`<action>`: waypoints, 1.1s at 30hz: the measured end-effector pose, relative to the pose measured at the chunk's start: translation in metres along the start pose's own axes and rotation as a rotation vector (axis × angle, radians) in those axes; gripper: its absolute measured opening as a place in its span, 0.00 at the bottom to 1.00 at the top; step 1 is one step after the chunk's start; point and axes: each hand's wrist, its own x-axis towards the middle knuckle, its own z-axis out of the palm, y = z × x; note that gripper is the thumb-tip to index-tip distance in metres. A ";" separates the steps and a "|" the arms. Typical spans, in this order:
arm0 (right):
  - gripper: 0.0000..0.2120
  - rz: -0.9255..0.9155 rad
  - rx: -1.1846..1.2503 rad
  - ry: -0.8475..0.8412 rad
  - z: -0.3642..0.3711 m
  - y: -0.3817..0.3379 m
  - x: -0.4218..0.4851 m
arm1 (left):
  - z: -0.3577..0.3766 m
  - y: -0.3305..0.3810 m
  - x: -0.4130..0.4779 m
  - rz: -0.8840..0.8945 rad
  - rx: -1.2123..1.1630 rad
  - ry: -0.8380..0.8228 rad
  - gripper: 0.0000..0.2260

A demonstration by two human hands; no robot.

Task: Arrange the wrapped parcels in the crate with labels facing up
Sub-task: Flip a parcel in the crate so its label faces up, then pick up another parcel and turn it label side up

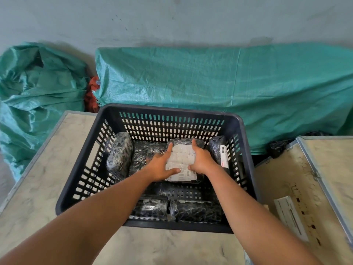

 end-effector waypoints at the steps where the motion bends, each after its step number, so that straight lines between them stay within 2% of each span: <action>1: 0.58 0.018 -0.038 0.005 0.002 -0.001 0.002 | 0.002 -0.002 0.002 -0.005 0.096 -0.012 0.51; 4: 0.51 0.068 -0.164 0.024 0.012 -0.007 0.005 | 0.007 0.000 0.007 0.031 0.350 -0.093 0.56; 7: 0.35 0.061 -0.384 -0.006 0.025 -0.009 0.002 | 0.013 0.008 0.011 -0.029 0.563 -0.154 0.54; 8: 0.32 0.053 -0.482 -0.027 0.028 -0.008 0.000 | 0.013 0.012 0.014 -0.064 0.605 -0.160 0.53; 10: 0.33 0.033 -0.656 -0.061 0.031 -0.005 -0.001 | 0.013 0.016 0.018 -0.105 0.624 -0.184 0.52; 12: 0.33 0.026 -0.699 -0.066 0.031 -0.006 -0.002 | 0.016 0.015 0.018 -0.122 0.542 -0.208 0.52; 15: 0.29 -0.004 -0.524 -0.027 0.023 -0.010 -0.009 | 0.020 0.005 0.013 -0.106 0.448 -0.177 0.51; 17: 0.29 -0.075 -0.181 0.049 0.008 -0.016 -0.017 | 0.019 -0.003 0.010 -0.081 0.427 -0.150 0.50; 19: 0.25 -0.209 0.061 0.217 -0.015 -0.025 -0.030 | 0.017 -0.007 0.010 -0.069 0.405 -0.146 0.50; 21: 0.21 -0.301 0.075 0.441 -0.041 -0.027 -0.042 | 0.017 -0.006 0.011 -0.064 0.399 -0.149 0.50; 22: 0.20 -0.305 0.002 0.536 -0.052 -0.024 -0.047 | 0.018 -0.006 0.010 -0.062 0.401 -0.149 0.50; 24: 0.23 -0.165 -0.234 0.594 -0.064 -0.013 -0.053 | 0.018 -0.006 0.010 -0.062 0.401 -0.149 0.51; 26: 0.30 0.043 -0.338 0.488 -0.064 -0.002 -0.059 | 0.018 -0.006 0.009 -0.062 0.399 -0.151 0.51; 27: 0.33 0.081 -0.327 0.429 -0.060 0.002 -0.061 | 0.017 -0.005 0.010 -0.061 0.401 -0.152 0.51; 30: 0.41 0.041 -0.219 0.311 -0.046 0.014 -0.062 | 0.017 -0.004 0.009 -0.059 0.406 -0.155 0.51; 33: 0.42 0.028 -0.065 0.229 -0.039 0.014 -0.059 | 0.017 -0.004 0.007 -0.045 0.416 -0.160 0.52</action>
